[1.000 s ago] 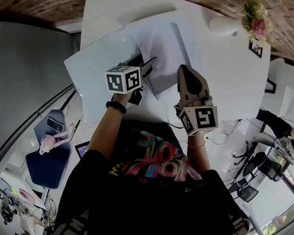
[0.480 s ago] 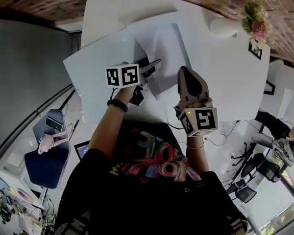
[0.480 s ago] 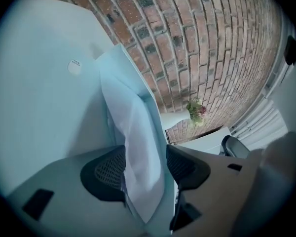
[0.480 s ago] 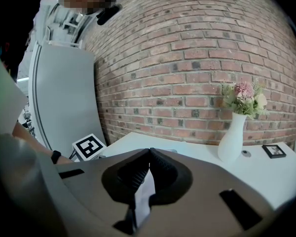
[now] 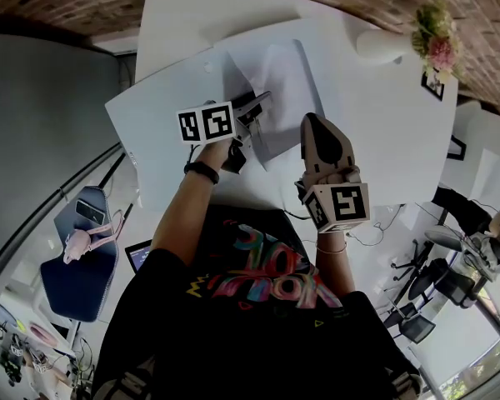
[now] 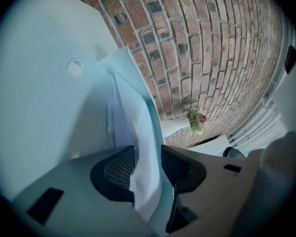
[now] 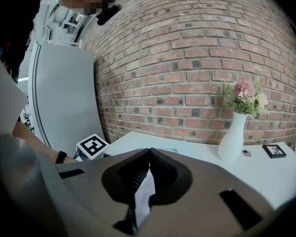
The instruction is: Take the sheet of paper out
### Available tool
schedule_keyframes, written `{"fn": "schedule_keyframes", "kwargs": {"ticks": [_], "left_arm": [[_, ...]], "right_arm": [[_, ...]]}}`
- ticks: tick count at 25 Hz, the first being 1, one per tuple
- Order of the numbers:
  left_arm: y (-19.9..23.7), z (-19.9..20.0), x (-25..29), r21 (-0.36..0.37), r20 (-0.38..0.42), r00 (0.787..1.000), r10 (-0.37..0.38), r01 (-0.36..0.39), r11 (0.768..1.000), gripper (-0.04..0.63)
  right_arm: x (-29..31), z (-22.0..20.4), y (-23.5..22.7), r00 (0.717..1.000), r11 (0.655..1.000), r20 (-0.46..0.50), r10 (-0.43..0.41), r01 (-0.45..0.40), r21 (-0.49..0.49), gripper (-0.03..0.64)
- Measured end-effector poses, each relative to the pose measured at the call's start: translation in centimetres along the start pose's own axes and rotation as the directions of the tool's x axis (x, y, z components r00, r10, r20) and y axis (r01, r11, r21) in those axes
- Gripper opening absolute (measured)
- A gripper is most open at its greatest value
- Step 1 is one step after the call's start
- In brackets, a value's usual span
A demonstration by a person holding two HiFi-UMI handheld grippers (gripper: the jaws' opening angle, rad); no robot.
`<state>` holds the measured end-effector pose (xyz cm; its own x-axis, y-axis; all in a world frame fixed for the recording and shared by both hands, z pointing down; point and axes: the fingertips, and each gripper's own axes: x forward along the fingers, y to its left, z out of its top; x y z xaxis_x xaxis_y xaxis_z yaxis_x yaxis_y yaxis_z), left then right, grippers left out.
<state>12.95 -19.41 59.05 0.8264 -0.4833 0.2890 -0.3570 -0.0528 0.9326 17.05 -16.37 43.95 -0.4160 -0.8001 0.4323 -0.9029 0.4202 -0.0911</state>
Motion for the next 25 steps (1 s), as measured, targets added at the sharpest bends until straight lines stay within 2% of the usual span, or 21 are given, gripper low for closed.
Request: {"fn": "schedule_keyframes", "kwargs": {"ticks": [2,4,5,7,19,25], "left_arm": [[0.2,0.1,0.1,0.006,0.001,1.000,0.016,-0.016,1.000,0.163],[0.8,0.1,0.0,0.015,0.001,0.999,0.051,-0.051,0.999,0.065],[1.0,0.0,0.0,0.018,0.000,0.998,0.063,-0.063,0.998,0.040],[1.1,-0.1,0.0,0.020,-0.005,0.998,0.063,-0.063,0.998,0.029],[-1.3,0.7,-0.7,0.065,0.008,0.999,-0.043,0.042,0.997,0.023],[-3.5,1.2,-1.6,0.055,0.025,0.987,-0.160,0.158,0.986,0.023]], "right_arm": [[0.1,0.0,0.0,1.000,1.000,-0.003,0.000,0.000,-0.001,0.017],[0.2,-0.1,0.0,1.000,1.000,-0.005,0.000,0.000,0.000,0.017],[0.2,-0.1,0.0,1.000,1.000,-0.006,0.000,0.000,0.001,0.017],[0.2,-0.1,0.0,1.000,1.000,-0.008,0.000,0.000,0.002,0.017],[0.3,0.1,0.3,1.000,1.000,-0.005,0.004,-0.004,-0.004,0.017],[0.2,0.5,0.8,1.000,1.000,0.003,-0.002,0.002,-0.015,0.017]]}}
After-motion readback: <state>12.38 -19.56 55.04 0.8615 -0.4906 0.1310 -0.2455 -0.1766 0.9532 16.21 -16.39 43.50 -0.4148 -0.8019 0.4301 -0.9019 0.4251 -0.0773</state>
